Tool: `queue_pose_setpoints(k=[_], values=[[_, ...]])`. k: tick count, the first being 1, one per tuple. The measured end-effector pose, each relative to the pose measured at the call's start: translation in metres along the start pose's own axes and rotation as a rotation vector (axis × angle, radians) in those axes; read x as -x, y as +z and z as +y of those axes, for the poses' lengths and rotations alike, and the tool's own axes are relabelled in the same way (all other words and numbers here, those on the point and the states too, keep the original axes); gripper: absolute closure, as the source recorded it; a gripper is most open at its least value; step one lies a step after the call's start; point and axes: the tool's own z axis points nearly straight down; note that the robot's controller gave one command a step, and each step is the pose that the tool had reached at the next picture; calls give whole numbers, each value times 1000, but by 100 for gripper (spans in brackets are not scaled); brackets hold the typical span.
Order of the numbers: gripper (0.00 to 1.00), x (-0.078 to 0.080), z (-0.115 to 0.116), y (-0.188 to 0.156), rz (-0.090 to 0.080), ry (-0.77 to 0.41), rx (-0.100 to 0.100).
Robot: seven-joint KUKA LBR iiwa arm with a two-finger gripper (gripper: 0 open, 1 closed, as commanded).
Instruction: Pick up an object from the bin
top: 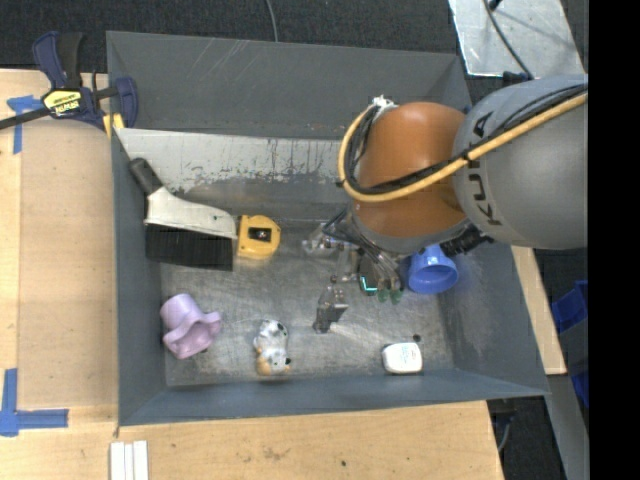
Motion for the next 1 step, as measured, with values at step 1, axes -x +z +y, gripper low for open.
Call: queue_pose_setpoints(k=[1], values=[[0, 2, 0, -4, -8, 2, 1]])
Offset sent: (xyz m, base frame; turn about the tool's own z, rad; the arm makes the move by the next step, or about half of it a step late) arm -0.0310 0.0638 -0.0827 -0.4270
